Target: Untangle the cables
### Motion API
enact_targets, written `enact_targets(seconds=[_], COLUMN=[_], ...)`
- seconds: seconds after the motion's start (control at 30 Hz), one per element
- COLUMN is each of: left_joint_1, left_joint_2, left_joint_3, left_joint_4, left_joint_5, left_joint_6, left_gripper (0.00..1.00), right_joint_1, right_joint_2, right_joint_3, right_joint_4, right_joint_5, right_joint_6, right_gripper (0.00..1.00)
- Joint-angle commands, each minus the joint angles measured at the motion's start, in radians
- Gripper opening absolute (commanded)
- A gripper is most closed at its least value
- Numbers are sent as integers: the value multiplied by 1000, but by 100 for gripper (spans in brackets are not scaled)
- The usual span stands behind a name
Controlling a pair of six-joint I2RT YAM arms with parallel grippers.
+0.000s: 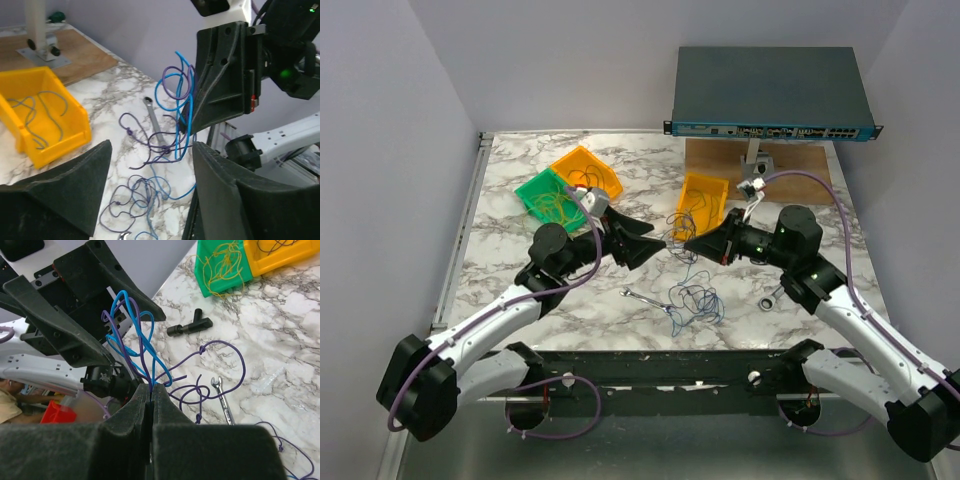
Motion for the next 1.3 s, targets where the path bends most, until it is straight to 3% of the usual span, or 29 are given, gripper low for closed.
enact_targets(seconds=[0.0, 0.1, 0.13, 0.2, 0.23, 0.3, 0.37, 0.4, 0.7, 0.83, 1.0, 1.27], left_joint_1=[-46, -74, -80, -92, -94, -94, -93, -93, -91, -90, -91, -90], left_joint_2=[62, 96, 110, 123, 123, 111, 94, 86, 104, 92, 85, 95], left_joint_3=[51, 65, 75, 79, 78, 70, 66, 69, 109, 120, 170, 215], left_joint_4=[106, 124, 132, 143, 139, 100, 59, 40, -102, -93, -134, -139], left_joint_5=[76, 81, 98, 123, 127, 93, 66, 70, 214, 210, 178, 211], left_joint_6=[-39, -34, -33, -24, -11, 30, 80, 104, 239, 220, 185, 162], left_gripper=[61, 52, 45, 21, 4, 0, 0, 0, 0, 0, 0, 0], right_joint_1=[3, 2, 3, 3, 3, 2, 3, 3, 2, 4, 3, 2], right_joint_2=[-11, -14, -17, -28, -31, -41, -65, -82, -192, -174, -152, -95], right_joint_3=[-27, -42, -52, -69, -72, -73, -87, -98, -251, -305, -380, -414], right_joint_4=[54, 50, 50, 42, 29, -15, -74, -90, -137, -86, 115, 249], right_joint_5=[-50, -50, -44, -19, -2, 31, 84, 117, 269, 166, -17, -68], right_joint_6=[27, 34, 32, 23, 19, -1, -31, -41, -97, -102, -38, -13], right_gripper=[1, 1, 1, 5, 20, 55, 71, 73, 78, 81, 78, 66])
